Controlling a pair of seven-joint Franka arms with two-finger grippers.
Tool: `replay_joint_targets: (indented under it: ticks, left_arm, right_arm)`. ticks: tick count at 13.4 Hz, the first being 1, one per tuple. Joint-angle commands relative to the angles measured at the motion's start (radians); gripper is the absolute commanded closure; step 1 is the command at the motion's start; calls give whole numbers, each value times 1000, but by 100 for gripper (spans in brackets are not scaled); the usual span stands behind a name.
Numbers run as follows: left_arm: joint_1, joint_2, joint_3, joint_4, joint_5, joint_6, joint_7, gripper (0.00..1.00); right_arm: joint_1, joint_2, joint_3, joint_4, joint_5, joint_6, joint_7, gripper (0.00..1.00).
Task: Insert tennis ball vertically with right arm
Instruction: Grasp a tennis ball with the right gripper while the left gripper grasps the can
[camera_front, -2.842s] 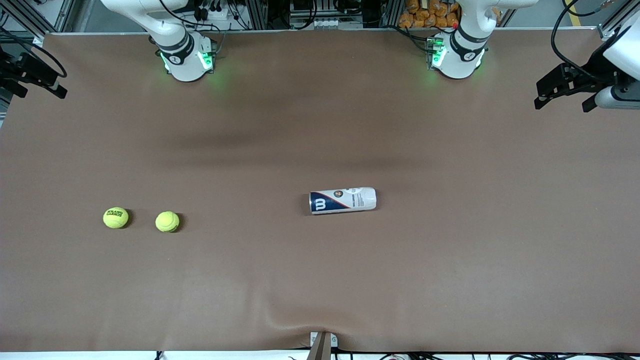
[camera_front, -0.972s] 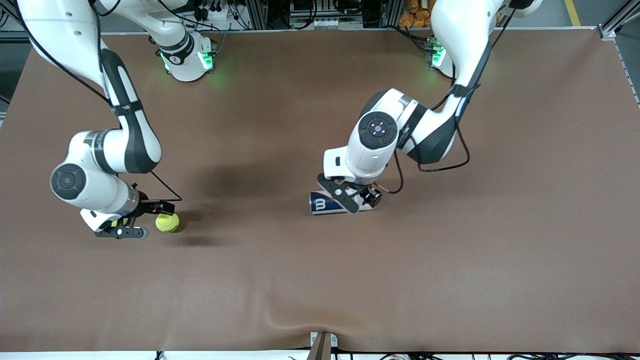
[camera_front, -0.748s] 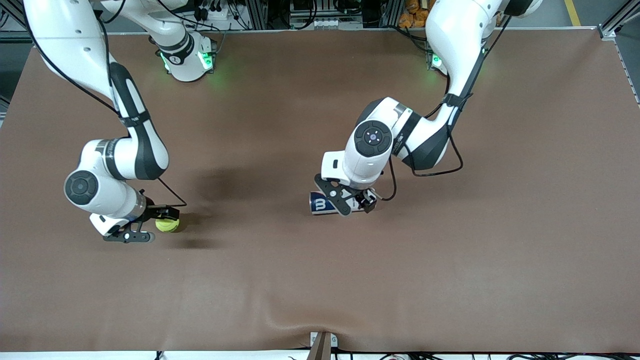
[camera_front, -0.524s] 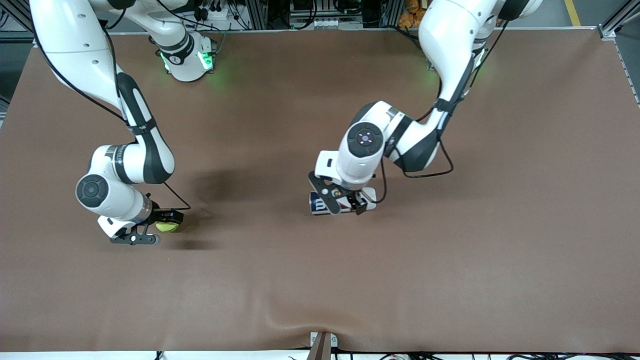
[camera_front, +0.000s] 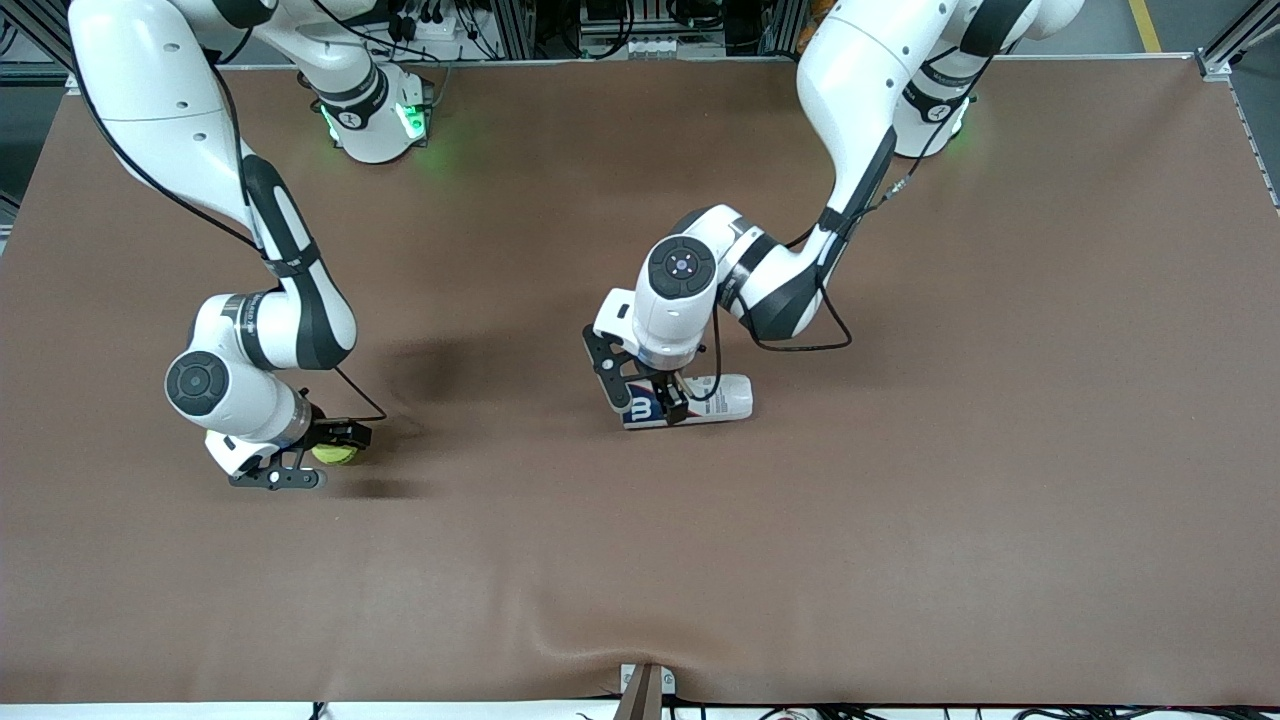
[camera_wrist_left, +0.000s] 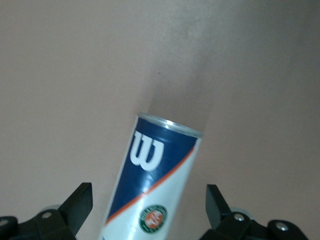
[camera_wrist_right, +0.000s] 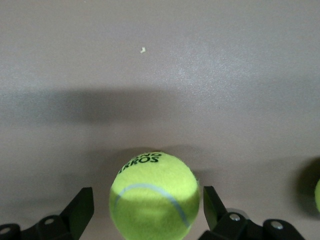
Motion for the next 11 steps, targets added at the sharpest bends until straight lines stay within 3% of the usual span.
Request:
replay_joint_targets:
  ticks: [1,3,5,11]
  left_arm:
    - [-8,56,13,66,31,33,47,0]
    - [-23,70,14,67,39,69,64,0]
    - [-24,76,11,66,95,76,102,0]
    - [-24,82,7,57,102,74,174,0]
  right_arm:
    - [2,-6,-2,-9,-5,8,-6,57]
    - [2,-8,-2,-7,-5,7,-12,84]
    - [-7,-14,-2,-3,-5,4,-27,98]
    - [-9,-66,0,30,14,-64,-26,100]
